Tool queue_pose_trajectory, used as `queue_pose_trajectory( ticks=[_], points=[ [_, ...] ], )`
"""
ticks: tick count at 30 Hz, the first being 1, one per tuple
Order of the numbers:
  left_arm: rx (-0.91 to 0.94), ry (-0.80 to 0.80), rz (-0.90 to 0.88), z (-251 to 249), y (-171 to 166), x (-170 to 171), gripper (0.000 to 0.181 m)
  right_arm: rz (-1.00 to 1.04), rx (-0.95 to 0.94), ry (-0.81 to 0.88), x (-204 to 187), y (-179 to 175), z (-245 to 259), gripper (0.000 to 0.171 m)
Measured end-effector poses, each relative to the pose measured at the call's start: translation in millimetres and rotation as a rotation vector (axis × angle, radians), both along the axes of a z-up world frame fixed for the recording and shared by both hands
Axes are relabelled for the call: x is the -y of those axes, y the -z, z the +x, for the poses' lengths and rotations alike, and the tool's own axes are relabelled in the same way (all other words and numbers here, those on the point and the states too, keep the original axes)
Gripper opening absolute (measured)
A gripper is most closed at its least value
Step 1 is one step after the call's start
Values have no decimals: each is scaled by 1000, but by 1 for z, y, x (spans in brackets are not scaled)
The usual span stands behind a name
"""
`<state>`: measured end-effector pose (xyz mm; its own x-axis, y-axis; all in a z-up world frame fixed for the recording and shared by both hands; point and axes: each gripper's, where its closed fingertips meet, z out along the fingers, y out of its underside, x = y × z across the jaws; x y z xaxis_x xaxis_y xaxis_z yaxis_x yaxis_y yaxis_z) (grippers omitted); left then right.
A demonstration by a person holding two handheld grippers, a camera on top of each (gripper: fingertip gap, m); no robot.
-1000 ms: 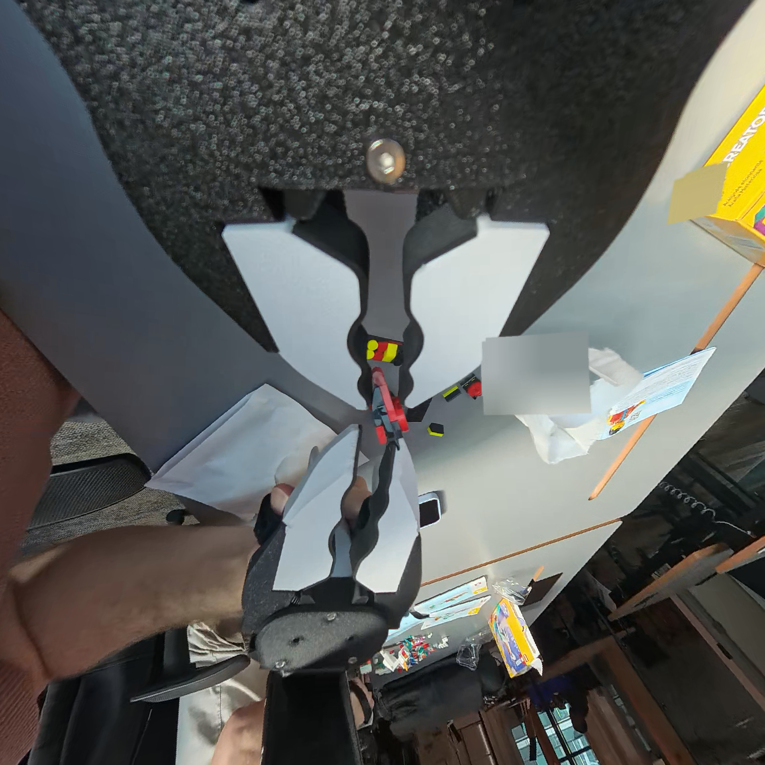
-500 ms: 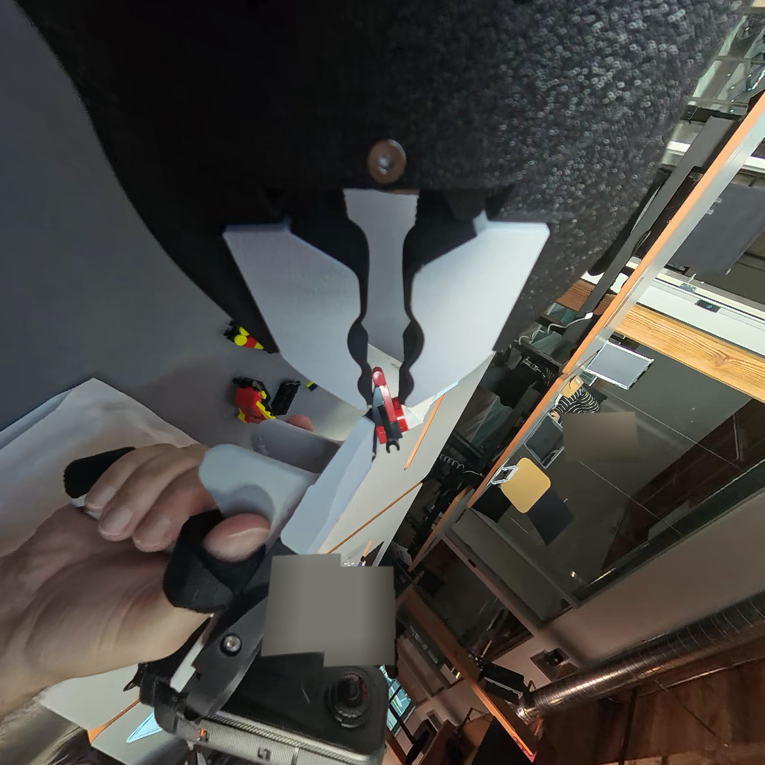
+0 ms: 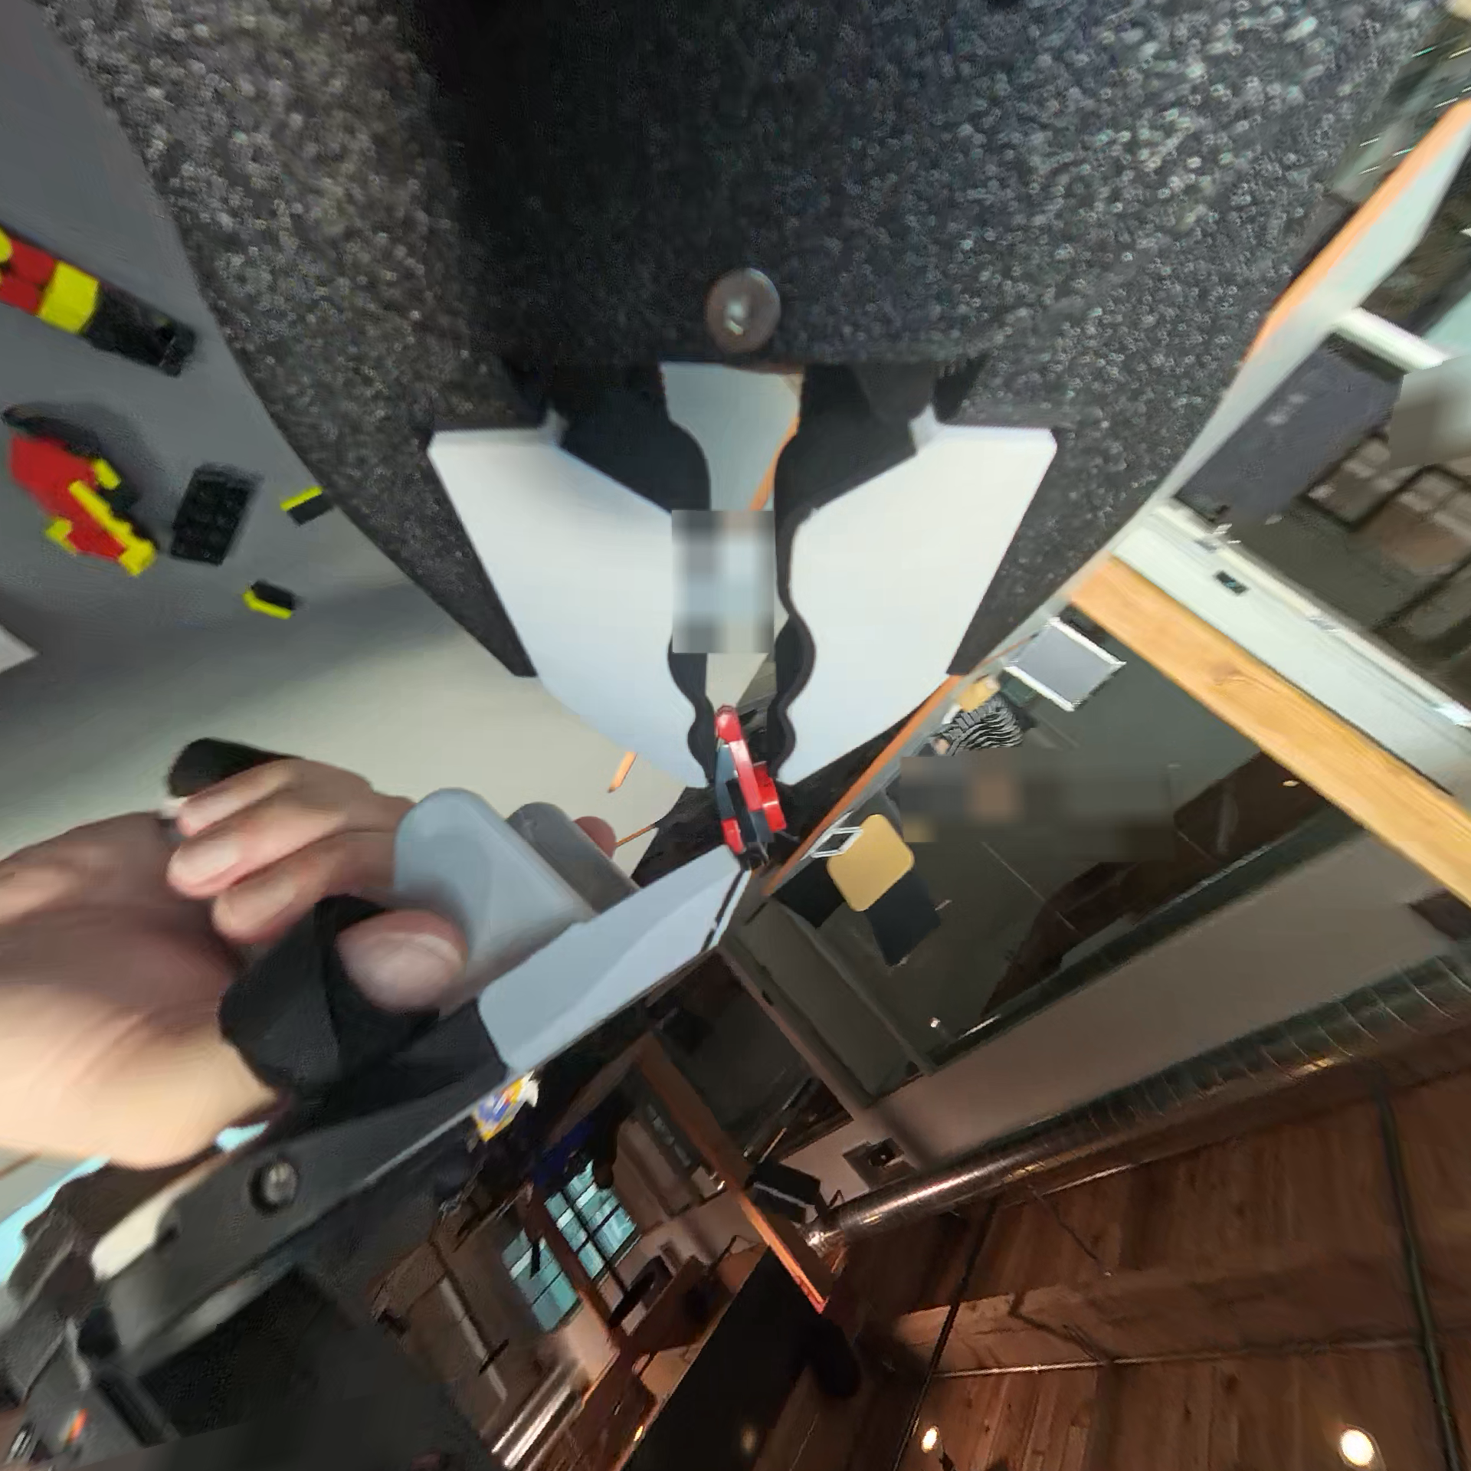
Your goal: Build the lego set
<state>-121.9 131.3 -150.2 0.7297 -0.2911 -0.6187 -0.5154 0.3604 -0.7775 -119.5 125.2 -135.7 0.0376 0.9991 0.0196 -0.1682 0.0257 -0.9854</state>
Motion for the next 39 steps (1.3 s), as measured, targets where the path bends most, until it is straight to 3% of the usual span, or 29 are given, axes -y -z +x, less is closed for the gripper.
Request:
queue_pose_trajectory(
  ticks=[3, 7, 11, 16, 19, 22, 24, 31, 39],
  points=[
    [243, 229, -205, -3, -28, -25, 12, 358, 53, 69, -21, -24, -4, 9],
    [372, 391, -215, -13, -60, -36, 12, 662, 78, 195, -43, -37, -3, 15],
    [571, 609, -366, -10, -54, -38, 12, 826, 32, 331, -47, -49, -2, 10],
    [780, 796, -500, -13, -51, -39, 12, 937, 52, 373, -39, -43, -9, 9],
    [879, 924, -496, -13, -59, -32, 11, 815, 68, 367, -49, -41, -11, 9],
    [989, 1070, -421, -18, -73, -22, 11, 379, 4, 53, -35, -45, -14, 12],
    [1034, 1128, -437, -17, -73, -20, 11, 229, -84, -40, -33, -56, -7, 12],
    [1177, 1204, -423, -18, -77, -22, 11, 301, -30, 32, -33, -49, -13, 14],
    [1159, 1181, -335, -15, -77, -19, 11, -39, -43, -149, -21, -44, -25, 12]
  ],
)
